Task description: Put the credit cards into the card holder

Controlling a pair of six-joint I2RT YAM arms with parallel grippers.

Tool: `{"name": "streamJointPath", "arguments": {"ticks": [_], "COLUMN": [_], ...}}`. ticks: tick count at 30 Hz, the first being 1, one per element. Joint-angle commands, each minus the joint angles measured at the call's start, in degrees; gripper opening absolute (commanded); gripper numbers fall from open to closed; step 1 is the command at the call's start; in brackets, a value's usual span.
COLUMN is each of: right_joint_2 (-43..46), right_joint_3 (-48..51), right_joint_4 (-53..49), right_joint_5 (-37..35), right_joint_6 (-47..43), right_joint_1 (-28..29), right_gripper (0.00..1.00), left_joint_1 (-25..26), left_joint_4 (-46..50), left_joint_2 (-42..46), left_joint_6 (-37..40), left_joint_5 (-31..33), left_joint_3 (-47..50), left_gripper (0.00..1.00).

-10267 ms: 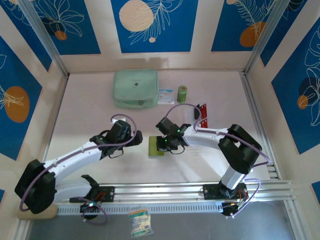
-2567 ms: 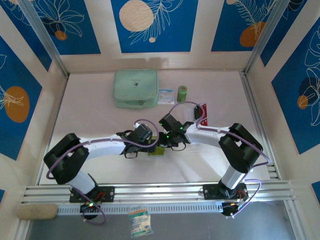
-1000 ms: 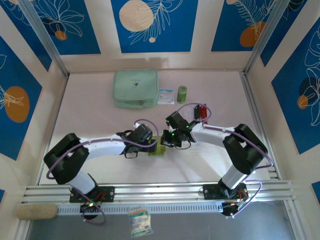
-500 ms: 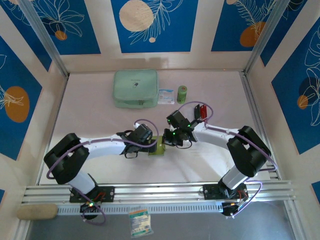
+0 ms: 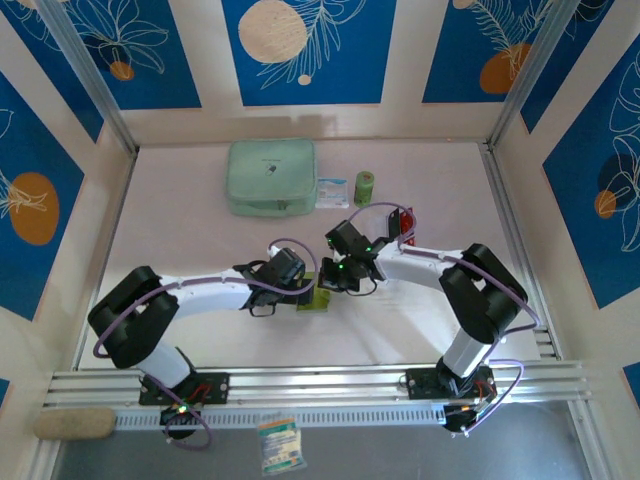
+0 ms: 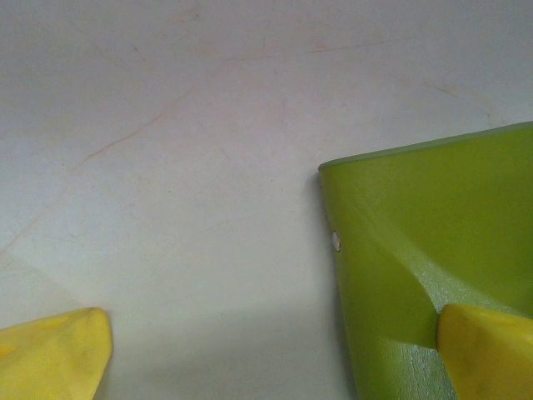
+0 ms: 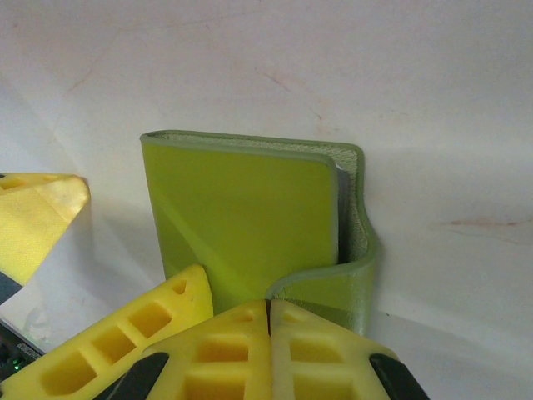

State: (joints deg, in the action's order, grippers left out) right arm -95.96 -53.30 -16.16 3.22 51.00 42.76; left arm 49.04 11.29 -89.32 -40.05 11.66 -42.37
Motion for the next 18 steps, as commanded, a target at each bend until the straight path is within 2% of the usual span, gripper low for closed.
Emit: {"name": "streamJointPath", "arguments": {"ticks": [1, 8, 18], "right_joint_2": [-1.16, -2.2, -6.43], "right_joint_3": [-1.39, -0.03, 0.84], "right_joint_4": [1.7, 1.53, -0.03], "right_joint_5": [1.17, 0.52, -0.4], "right_joint_6": [-0.57, -0.08, 1.1], "right_joint_1": [0.74, 1.79, 0.13], "right_gripper": [0.0, 0.0, 0.0], "left_joint_1": [0.36, 0.41, 0.52], "left_joint_4": [-0.4, -0.52, -0.38], "left_joint_2": [-3.94, -3.92, -3.53], "left_joint_6": [-0.56, -0.73, -0.82], "left_joint_5": [-1.82, -1.82, -1.82], "left_joint_3": [1.37, 1.41, 1.43], "left_gripper": [1.0, 1.0, 1.0]}}
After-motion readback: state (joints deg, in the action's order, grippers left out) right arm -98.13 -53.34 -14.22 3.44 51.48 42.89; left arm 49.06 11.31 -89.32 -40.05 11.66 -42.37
